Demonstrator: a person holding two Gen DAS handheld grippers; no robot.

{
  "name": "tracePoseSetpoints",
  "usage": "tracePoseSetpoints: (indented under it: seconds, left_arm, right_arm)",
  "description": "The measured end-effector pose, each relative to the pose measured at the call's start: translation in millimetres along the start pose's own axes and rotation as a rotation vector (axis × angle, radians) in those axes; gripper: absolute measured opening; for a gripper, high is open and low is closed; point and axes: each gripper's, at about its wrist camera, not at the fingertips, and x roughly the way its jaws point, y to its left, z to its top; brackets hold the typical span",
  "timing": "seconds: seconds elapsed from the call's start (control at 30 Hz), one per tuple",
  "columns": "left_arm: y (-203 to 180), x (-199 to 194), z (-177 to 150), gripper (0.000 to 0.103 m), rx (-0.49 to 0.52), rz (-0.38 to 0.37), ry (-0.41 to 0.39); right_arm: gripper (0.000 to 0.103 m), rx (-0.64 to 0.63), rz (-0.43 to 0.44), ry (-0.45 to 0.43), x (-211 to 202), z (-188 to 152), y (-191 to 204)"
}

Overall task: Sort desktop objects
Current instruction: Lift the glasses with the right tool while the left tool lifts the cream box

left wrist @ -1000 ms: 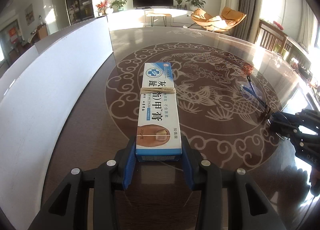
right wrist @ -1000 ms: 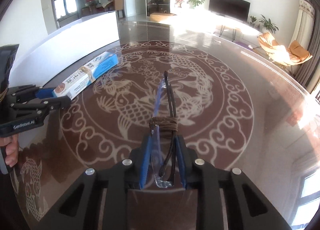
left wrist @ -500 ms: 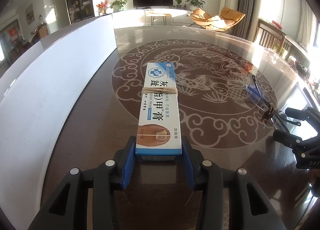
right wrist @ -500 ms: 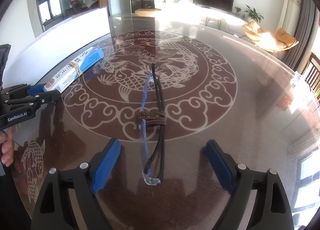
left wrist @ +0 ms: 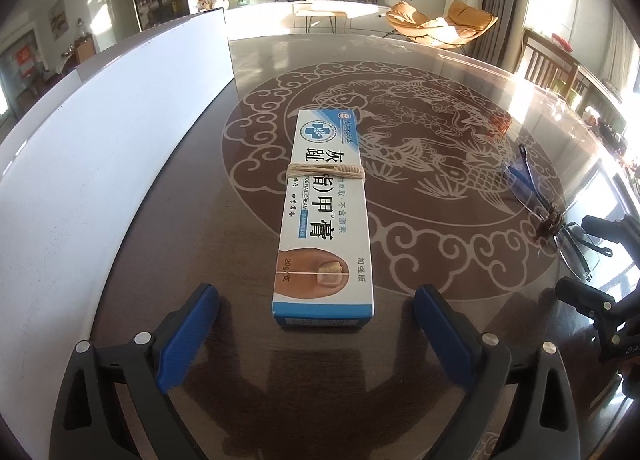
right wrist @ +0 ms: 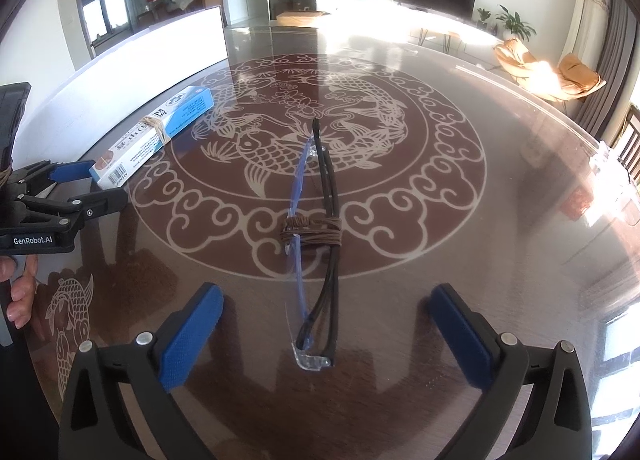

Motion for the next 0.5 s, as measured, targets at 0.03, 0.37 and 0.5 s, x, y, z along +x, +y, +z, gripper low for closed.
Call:
tracePoseSetpoints:
  seconds: [0.03, 0.37, 0.5]
  left_arm:
    - [-0.9, 3.6, 6.3, 0.102, 0.001, -0.001, 0.017]
    - [-15.9, 24.8, 39.8, 0.102, 0.009, -0.004, 0.051]
    - [-15.7, 20.8, 35.5, 0.102, 0.009, -0.004, 0.016]
  right_arm:
    - [0.103, -0.025, 0.019, 0.024, 2.5, 4.5, -0.7]
    - [0.082, -0.122, 0.07, 0.179, 20.4, 44.5, 6.8]
    - [0.084, -0.116, 0.074, 0.181, 21.4, 42.9, 7.1]
